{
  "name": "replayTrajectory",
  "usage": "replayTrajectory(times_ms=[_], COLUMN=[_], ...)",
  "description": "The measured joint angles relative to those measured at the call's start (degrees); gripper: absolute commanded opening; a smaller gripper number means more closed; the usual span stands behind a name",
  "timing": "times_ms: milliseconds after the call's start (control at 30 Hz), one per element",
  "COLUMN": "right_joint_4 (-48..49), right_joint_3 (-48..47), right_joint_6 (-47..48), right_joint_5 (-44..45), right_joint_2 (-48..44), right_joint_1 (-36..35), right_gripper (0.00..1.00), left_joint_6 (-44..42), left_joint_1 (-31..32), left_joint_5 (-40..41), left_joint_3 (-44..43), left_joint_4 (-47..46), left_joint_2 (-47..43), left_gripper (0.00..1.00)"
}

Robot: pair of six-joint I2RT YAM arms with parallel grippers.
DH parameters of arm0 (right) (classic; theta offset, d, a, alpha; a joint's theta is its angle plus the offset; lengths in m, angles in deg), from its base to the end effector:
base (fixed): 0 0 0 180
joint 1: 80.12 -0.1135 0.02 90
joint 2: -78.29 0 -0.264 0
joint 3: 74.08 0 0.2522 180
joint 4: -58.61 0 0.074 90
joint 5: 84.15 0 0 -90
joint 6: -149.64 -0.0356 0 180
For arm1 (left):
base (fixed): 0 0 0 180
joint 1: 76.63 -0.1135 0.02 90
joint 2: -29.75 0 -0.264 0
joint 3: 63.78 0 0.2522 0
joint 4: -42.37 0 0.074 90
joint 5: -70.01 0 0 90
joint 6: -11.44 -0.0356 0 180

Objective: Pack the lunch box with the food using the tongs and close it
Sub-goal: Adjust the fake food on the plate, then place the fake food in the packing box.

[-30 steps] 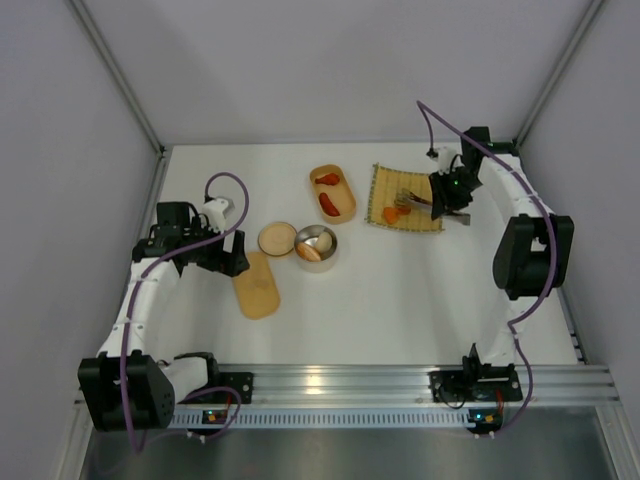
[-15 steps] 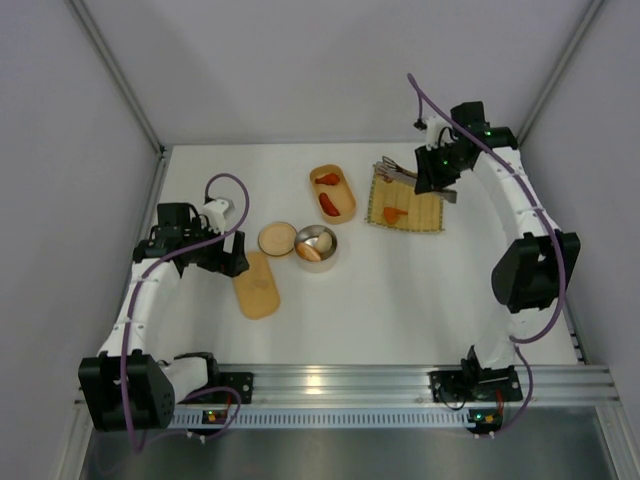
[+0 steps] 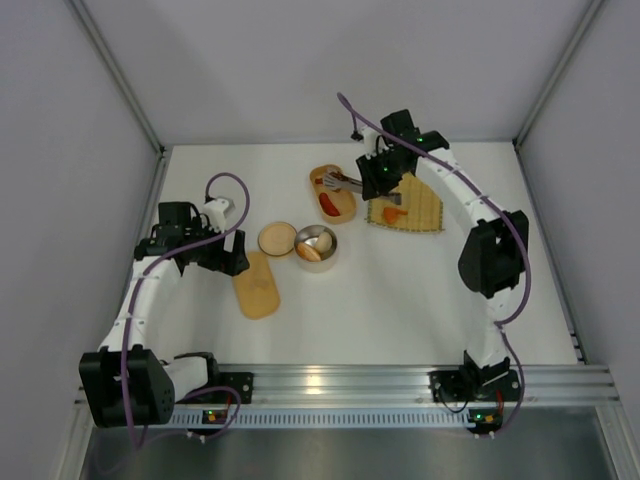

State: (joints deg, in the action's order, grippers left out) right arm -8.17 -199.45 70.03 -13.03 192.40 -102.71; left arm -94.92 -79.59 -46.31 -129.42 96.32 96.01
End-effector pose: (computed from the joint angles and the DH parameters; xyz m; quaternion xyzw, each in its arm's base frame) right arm 0.3983 0.1782 0.3149 -0.3140 0.8896 0.1868 0.2741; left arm 0.2278 -0.0040 0.2661 0.1770 0.9131 -0.1641 0.3285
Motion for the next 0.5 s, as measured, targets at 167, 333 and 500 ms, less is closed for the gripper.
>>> replayTrajectory(times_ms=[167, 333, 500], right_joint_4=[1.0, 1.5, 3.0], right_joint_3=[-0.9, -0.9, -1.0], right_joint_6=[0.0, 0.4, 1.0], right_joint_5=[2.1, 4.1, 5.2], right_joint_2=[4.3, 5.8, 6.2], right_joint_1=[-1.0, -1.0, -1.0], right_gripper=[0.0, 0.04, 0.14], left_joint_6=[0.0, 0.0, 0.0], left_joint_1=[0.0, 0.0, 0.0], left_joint_5=[0.0, 0.0, 0.3], left_joint_3=[0.0, 0.0, 0.0], left_joint_4=[-0.2, -0.7, -1.2], left_joint_2=[0.0, 0.6, 1.0], left_gripper=[0.98, 0.98, 0.98])
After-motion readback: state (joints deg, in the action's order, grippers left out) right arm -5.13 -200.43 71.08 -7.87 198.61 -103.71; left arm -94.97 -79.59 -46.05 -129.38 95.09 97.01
